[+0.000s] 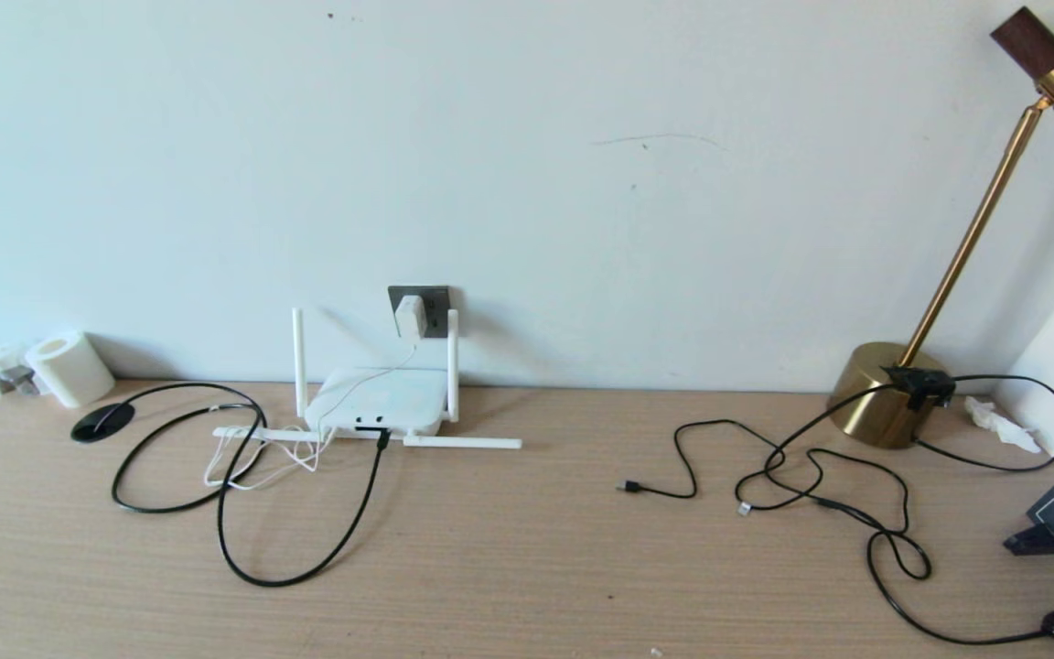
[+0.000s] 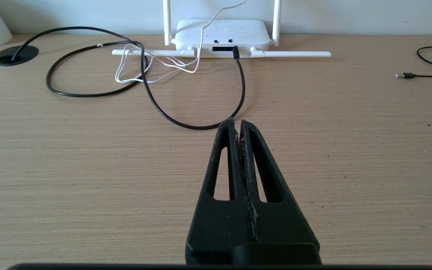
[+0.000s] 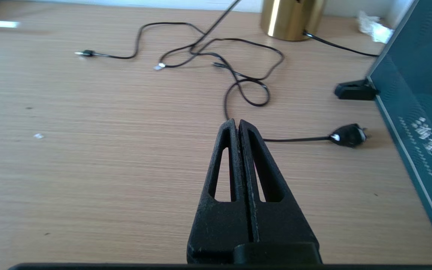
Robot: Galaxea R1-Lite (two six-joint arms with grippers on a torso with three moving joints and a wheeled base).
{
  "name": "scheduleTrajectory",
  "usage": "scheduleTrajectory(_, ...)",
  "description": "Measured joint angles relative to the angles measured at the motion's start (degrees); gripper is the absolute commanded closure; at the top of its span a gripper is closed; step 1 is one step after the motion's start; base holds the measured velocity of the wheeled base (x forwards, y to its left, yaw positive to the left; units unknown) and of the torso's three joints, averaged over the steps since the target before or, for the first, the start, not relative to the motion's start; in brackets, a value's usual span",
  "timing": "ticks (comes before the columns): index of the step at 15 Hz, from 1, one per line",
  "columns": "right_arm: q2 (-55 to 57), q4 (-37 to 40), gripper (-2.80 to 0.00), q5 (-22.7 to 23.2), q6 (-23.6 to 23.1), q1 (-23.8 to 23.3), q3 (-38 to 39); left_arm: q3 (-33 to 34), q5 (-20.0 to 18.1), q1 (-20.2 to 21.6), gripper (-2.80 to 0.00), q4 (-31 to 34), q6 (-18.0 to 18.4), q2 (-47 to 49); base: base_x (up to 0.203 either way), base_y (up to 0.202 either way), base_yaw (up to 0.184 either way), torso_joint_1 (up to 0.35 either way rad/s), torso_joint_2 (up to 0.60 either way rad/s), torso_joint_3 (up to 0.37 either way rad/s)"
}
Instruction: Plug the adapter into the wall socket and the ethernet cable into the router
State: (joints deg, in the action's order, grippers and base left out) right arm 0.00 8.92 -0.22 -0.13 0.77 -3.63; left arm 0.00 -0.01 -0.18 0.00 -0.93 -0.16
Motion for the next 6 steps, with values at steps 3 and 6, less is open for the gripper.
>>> scheduleTrajectory(3, 0.0, -0.01, 0.0, -1.37, -0.23, 0.0, 0.02, 0.0, 0.01, 0.0, 0.0, 0.0, -0.01, 0.02, 0.0, 0.0, 0.0, 0.0, 0.0, 0.0)
scheduleTrajectory(6, 0.0, 0.0, 0.0, -1.45, 0.24, 0.0, 0.0, 0.0, 0.01, 0.0, 0.0, 0.0, -0.01, 0.02, 0.0, 0.0, 0.0, 0.0, 0.0, 0.0)
